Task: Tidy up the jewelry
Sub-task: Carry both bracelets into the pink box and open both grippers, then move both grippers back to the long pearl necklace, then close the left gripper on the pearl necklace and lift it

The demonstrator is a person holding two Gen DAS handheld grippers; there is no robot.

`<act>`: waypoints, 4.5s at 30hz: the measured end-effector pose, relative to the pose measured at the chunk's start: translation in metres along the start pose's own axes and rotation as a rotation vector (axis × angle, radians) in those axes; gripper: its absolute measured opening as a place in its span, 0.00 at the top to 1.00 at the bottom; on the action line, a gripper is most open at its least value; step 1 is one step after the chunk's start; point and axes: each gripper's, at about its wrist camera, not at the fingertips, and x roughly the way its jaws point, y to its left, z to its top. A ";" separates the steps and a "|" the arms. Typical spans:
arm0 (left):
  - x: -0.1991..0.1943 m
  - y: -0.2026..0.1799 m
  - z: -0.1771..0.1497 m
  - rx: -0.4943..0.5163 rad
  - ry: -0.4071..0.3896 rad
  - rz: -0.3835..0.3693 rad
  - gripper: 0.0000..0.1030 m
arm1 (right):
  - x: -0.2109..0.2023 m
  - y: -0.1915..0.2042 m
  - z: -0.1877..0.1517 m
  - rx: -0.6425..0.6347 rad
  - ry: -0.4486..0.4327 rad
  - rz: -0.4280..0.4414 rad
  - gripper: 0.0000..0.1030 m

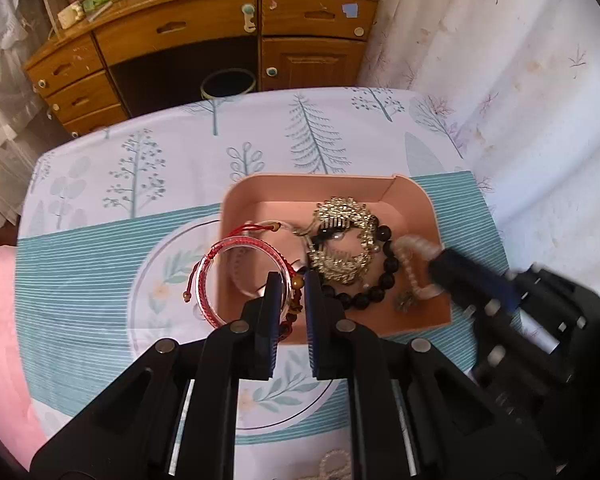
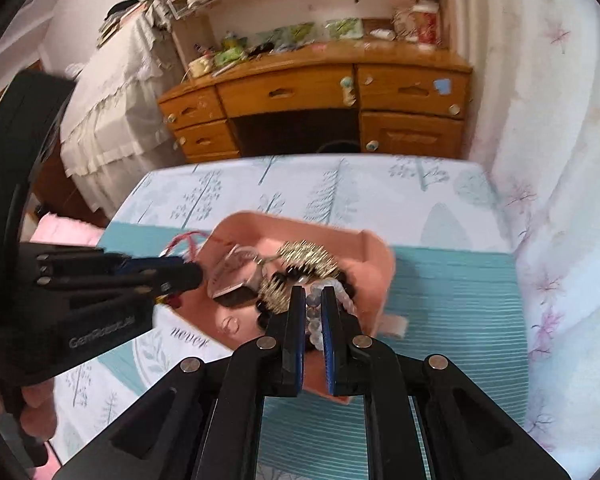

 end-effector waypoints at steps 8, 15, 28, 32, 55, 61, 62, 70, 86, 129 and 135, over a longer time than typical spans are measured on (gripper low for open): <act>0.018 -0.012 0.004 -0.012 0.004 -0.038 0.91 | 0.018 -0.011 -0.007 0.074 0.038 0.090 0.66; 0.025 -0.021 0.004 -0.017 0.009 -0.072 0.91 | 0.006 -0.025 -0.019 0.130 -0.005 0.107 0.59; 0.040 -0.050 -0.002 0.025 0.063 -0.133 0.88 | -0.007 -0.048 -0.044 0.130 -0.003 0.036 0.59; 0.035 -0.048 -0.005 0.026 0.057 -0.132 0.64 | -0.014 -0.048 -0.051 0.122 -0.004 0.029 0.59; -0.037 -0.021 -0.100 0.144 0.006 -0.030 0.61 | -0.070 -0.008 -0.110 0.040 0.066 0.005 0.59; -0.043 -0.021 -0.141 0.198 0.034 -0.020 0.61 | -0.087 0.011 -0.128 -0.006 0.092 0.012 0.59; -0.043 -0.020 -0.146 0.200 0.041 -0.020 0.61 | -0.090 0.014 -0.131 -0.013 0.094 0.016 0.59; -0.031 -0.022 -0.179 0.227 0.117 -0.051 0.62 | -0.090 0.027 -0.151 -0.037 0.136 0.036 0.59; 0.004 -0.043 -0.181 0.261 0.230 -0.080 0.70 | -0.073 0.020 -0.161 -0.018 0.177 0.049 0.59; -0.017 -0.007 -0.160 0.062 0.139 -0.017 0.98 | -0.029 0.038 -0.163 0.023 0.281 0.168 0.59; -0.050 0.009 -0.154 0.015 0.083 -0.023 0.98 | -0.019 0.054 -0.163 -0.024 0.309 0.156 0.59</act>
